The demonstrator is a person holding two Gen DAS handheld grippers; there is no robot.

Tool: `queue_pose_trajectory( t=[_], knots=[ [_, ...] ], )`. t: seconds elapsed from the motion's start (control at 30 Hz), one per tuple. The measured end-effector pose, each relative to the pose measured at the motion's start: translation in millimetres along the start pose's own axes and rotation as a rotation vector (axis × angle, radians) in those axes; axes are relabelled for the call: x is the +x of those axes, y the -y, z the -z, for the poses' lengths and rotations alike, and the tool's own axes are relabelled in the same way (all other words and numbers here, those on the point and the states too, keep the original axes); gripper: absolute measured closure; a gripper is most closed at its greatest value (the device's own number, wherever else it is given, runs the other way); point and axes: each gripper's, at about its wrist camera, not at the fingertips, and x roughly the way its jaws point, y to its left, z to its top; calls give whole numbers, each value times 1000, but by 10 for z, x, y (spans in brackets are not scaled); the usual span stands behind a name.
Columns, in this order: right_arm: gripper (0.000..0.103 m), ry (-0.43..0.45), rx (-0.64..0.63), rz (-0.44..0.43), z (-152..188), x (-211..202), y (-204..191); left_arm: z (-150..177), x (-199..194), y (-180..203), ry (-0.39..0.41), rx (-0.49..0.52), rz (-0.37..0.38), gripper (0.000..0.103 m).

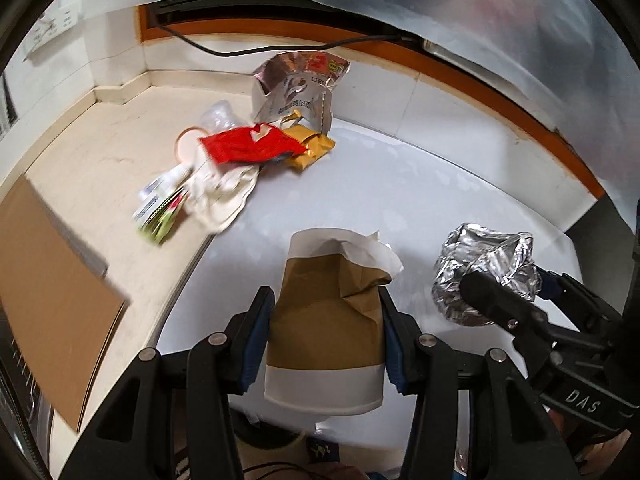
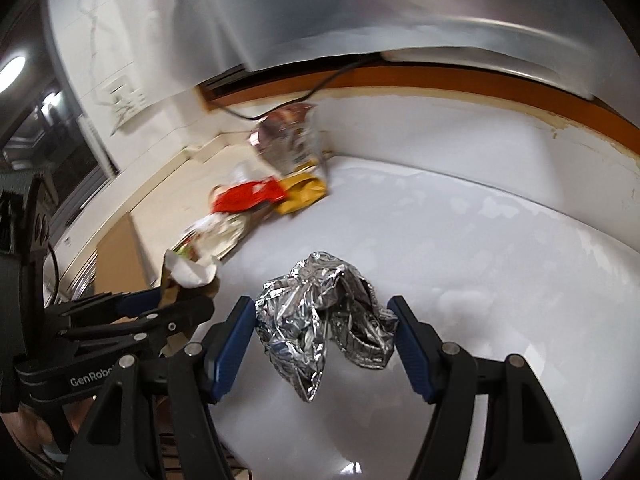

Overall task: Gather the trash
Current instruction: 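Carry the foil ball and paper cup down over the floor bin and open both tools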

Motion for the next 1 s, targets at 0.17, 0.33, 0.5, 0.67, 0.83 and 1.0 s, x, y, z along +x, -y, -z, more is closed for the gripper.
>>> queue_pose_trajectory(
  t=[0.17, 0.33, 0.5, 0.67, 0.83, 1.0],
  knots=[
    [35, -23, -30, -35, 206, -170, -302, 260, -273, -175, 2, -23, 11, 55],
    [35, -46, -73, -57, 390, -247, -616, 495, -502, -350, -2, -45, 17, 55],
    [35, -87, -112, -83, 588, -261, -892, 710, -604, -553, -18, -70, 3, 55],
    [35, -127, -149, -101, 810, -221, -1115, 965, -626, -727, -41, -78, -26, 55],
    [34, -183, -167, -111, 1062, -126, -1256, 1253, -557, -897, -88, -98, -41, 55],
    [34, -252, -187, -102, 1379, 33, -1362, 1541, -414, -1047, -140, -116, -54, 55]
  ],
)
